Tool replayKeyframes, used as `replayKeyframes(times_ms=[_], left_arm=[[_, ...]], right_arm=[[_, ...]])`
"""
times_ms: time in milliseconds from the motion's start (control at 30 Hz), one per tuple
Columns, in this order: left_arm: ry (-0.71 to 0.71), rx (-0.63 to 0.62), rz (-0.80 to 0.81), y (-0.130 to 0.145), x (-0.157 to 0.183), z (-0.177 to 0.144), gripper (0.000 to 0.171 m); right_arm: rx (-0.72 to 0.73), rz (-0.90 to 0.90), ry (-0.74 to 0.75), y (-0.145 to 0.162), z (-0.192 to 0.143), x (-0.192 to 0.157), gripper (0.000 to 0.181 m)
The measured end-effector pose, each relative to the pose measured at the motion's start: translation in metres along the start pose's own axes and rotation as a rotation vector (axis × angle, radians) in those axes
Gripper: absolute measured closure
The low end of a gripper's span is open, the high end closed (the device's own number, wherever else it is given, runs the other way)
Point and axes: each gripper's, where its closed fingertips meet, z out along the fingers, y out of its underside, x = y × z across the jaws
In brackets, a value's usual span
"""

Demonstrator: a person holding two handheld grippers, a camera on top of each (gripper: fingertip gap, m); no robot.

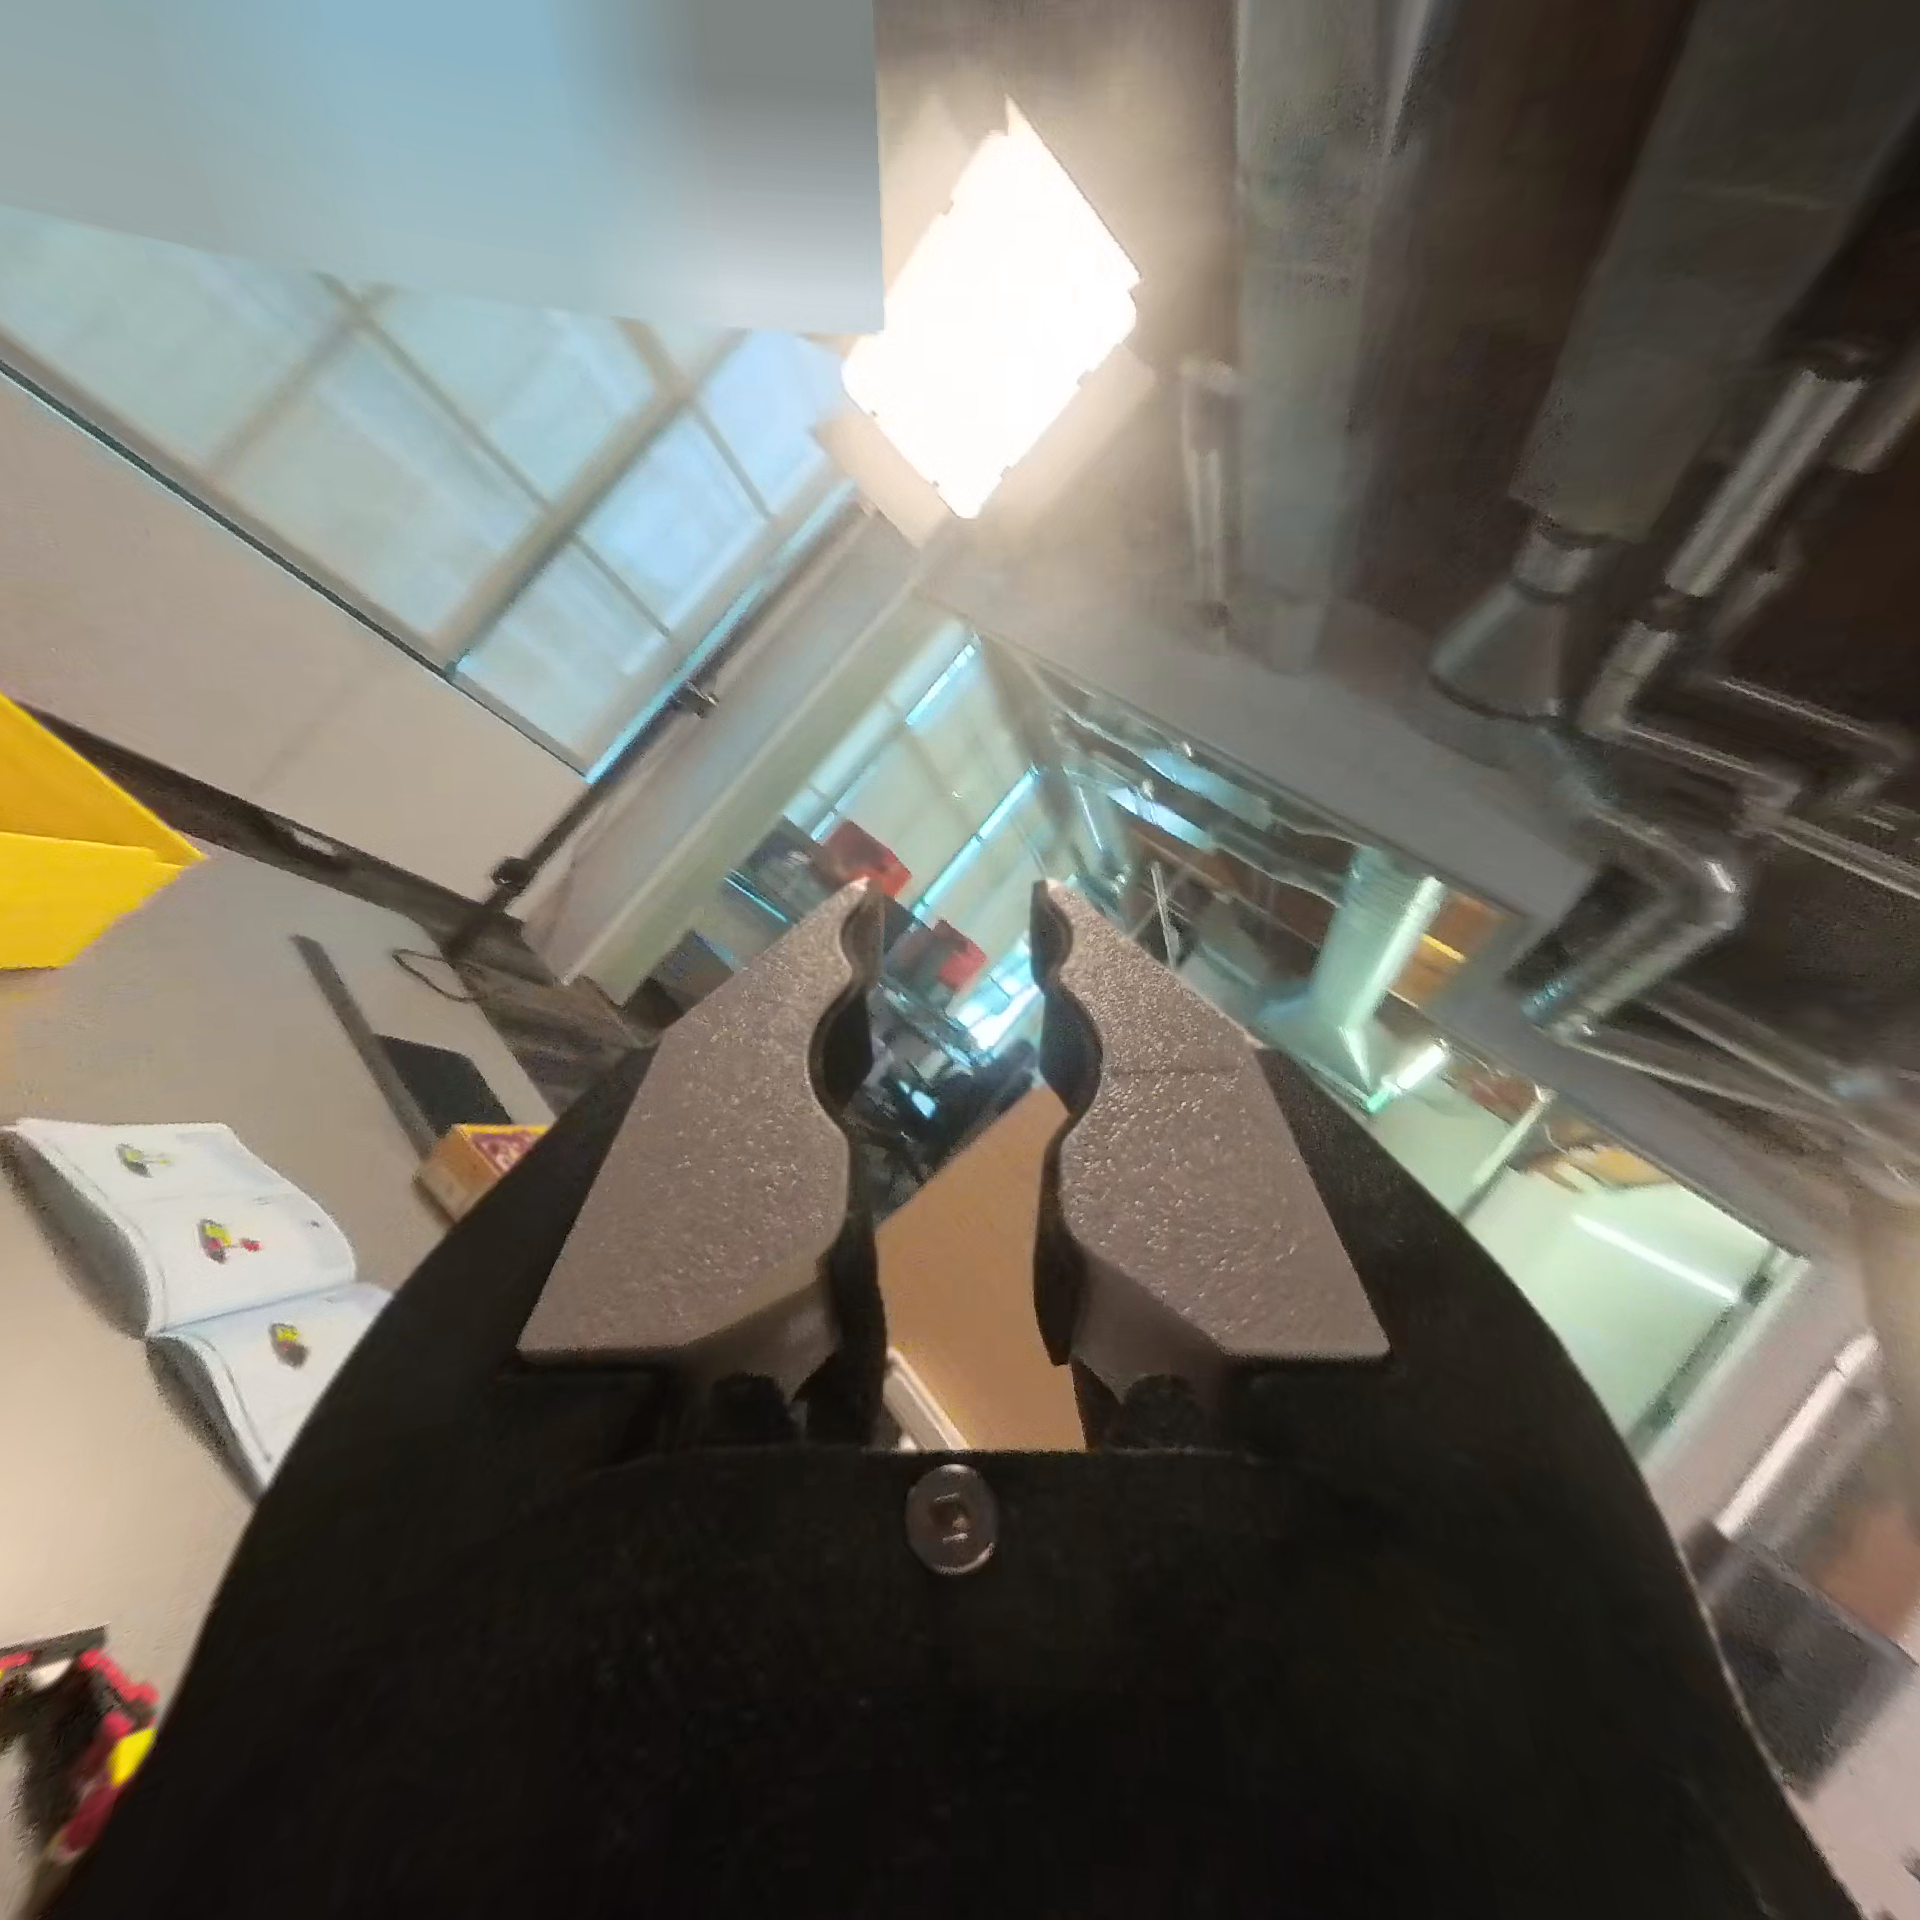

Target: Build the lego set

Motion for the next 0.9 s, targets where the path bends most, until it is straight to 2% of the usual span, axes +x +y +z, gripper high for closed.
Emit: replayKeyframes(times_ms=[133, 233, 333, 567, 667, 767, 900], left_arm=[[-0.048, -0.231, 0.002, 0.048, 0.056, -0.01, 0.161], [-0.071, -0.351, 0.004, 0.072, 0.081, -0.02, 0.161], [-0.045, -0.452, 0.087, 0.09, 0.099, -0.027, 0.161], [0.006, -0.531, 0.276, 0.104, 0.113, -0.03, 0.161], [0.009, -0.525, 0.311, 0.105, 0.115, -0.03, 0.161], [0.023, -0.522, 0.3, 0.104, 0.119, -0.031, 0.16], [0.05, -0.494, 0.194, 0.099, 0.123, -0.035, 0.155]], right_arm=[[-0.085, 0.046, 0.01, 0.018, 0.01, -0.001, 0.156], [-0.118, 0.093, 0.019, 0.029, 0.017, -0.002, 0.156], [-0.142, 0.131, 0.011, 0.038, 0.022, -0.005, 0.155], [-0.138, 0.189, -0.022, 0.042, 0.03, -0.014, 0.156], [-0.146, 0.197, -0.036, 0.044, 0.034, -0.02, 0.156], [-0.146, 0.217, -0.063, 0.045, 0.039, -0.028, 0.156], [-0.159, 0.223, -0.105, 0.048, 0.044, -0.041, 0.155]])
